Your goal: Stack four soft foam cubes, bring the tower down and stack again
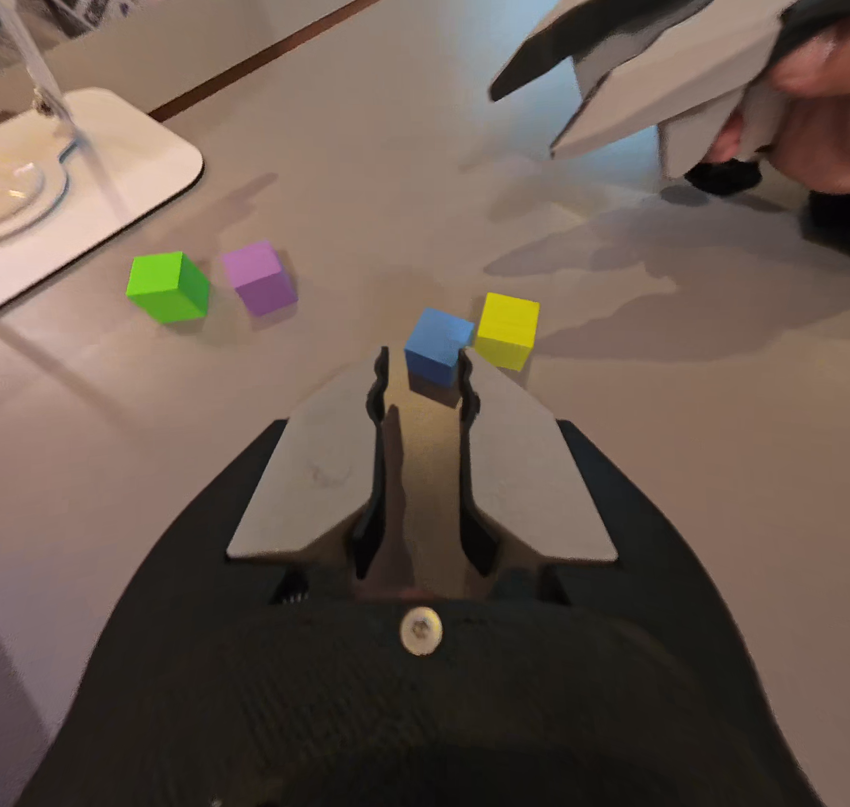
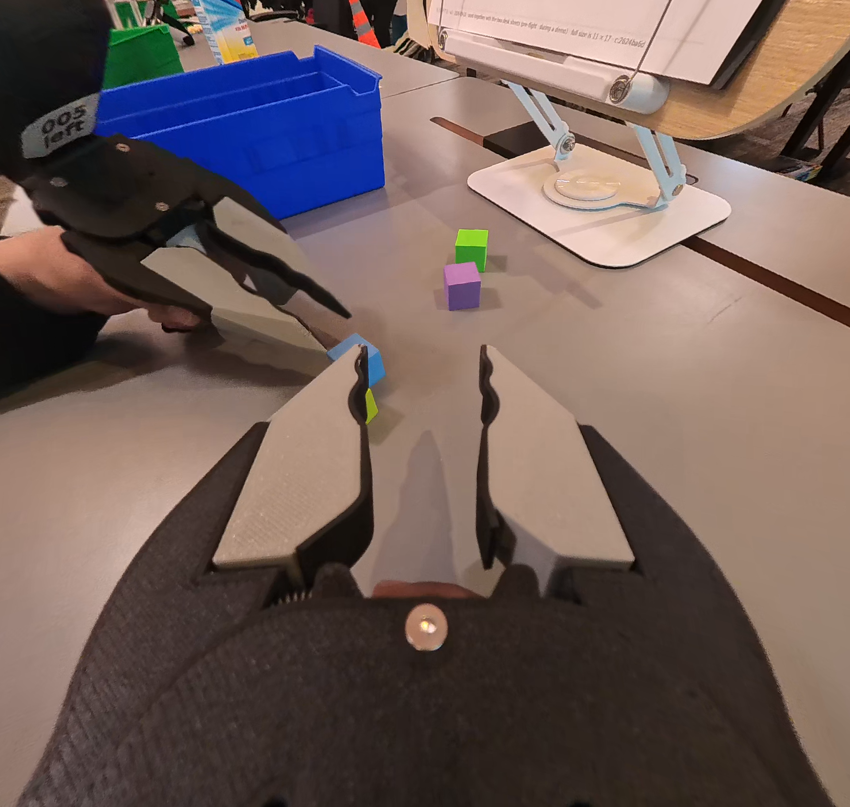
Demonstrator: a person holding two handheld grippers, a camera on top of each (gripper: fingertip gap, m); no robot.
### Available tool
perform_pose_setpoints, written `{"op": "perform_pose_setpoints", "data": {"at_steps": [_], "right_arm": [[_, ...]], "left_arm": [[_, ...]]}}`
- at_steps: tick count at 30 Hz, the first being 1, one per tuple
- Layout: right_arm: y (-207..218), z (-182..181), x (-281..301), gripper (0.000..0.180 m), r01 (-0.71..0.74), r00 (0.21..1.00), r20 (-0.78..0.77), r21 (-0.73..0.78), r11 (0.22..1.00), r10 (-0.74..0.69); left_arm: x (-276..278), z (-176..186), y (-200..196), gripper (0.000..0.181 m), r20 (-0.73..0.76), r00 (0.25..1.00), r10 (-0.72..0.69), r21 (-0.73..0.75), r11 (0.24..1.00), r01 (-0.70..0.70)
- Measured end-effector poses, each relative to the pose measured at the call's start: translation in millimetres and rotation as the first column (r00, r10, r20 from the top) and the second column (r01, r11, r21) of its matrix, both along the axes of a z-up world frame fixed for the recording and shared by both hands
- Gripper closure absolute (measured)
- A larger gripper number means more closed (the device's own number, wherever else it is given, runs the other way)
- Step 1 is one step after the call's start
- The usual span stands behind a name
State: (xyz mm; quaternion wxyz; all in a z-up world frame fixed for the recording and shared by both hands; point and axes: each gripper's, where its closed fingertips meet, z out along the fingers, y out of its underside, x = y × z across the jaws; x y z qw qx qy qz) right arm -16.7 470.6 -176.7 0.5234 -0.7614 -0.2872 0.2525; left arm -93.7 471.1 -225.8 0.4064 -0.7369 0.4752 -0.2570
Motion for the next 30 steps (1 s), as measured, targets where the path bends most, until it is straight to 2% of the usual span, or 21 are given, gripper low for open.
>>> {"op": "perform_pose_setpoints", "data": {"at_steps": [6,9,12,18,23,30], "right_arm": [[-0.7,2.0,-2.1,0.134,-0.009,1.000,-0.006,0.003,1.000,0.009],[-1.2,3.4,-4.0,0.134,-0.014,1.000,-0.010,0.006,1.000,0.014],[-2.2,4.5,-6.6,0.134,-0.019,1.000,-0.012,0.010,1.000,0.019],[-4.7,0.5,-13.0,0.134,-0.044,0.999,0.000,0.004,0.999,0.044],[-5.9,-0.5,-12.8,0.134,-0.051,0.999,0.010,0.003,0.999,0.051],[-8.1,-1.7,-11.2,0.134,-0.060,0.998,0.009,-0.006,0.998,0.060]], "left_arm": [[4.6,-16.4,-1.0,0.131,-0.080,0.996,-0.046,-0.036,0.998,0.043],[6.2,-26.7,-0.1,0.135,-0.144,0.987,-0.066,-0.052,0.997,0.059],[9.4,-28.7,-3.1,0.156,-0.148,0.984,-0.099,-0.071,0.994,0.089],[10.5,-24.0,-6.3,0.157,-0.120,0.985,-0.124,-0.059,0.991,0.117],[-5.7,-28.6,-8.5,0.157,-0.170,0.975,-0.146,-0.032,0.989,0.143],[-25.4,-29.4,-12.2,0.157,-0.165,0.968,-0.188,-0.090,0.980,0.175]]}}
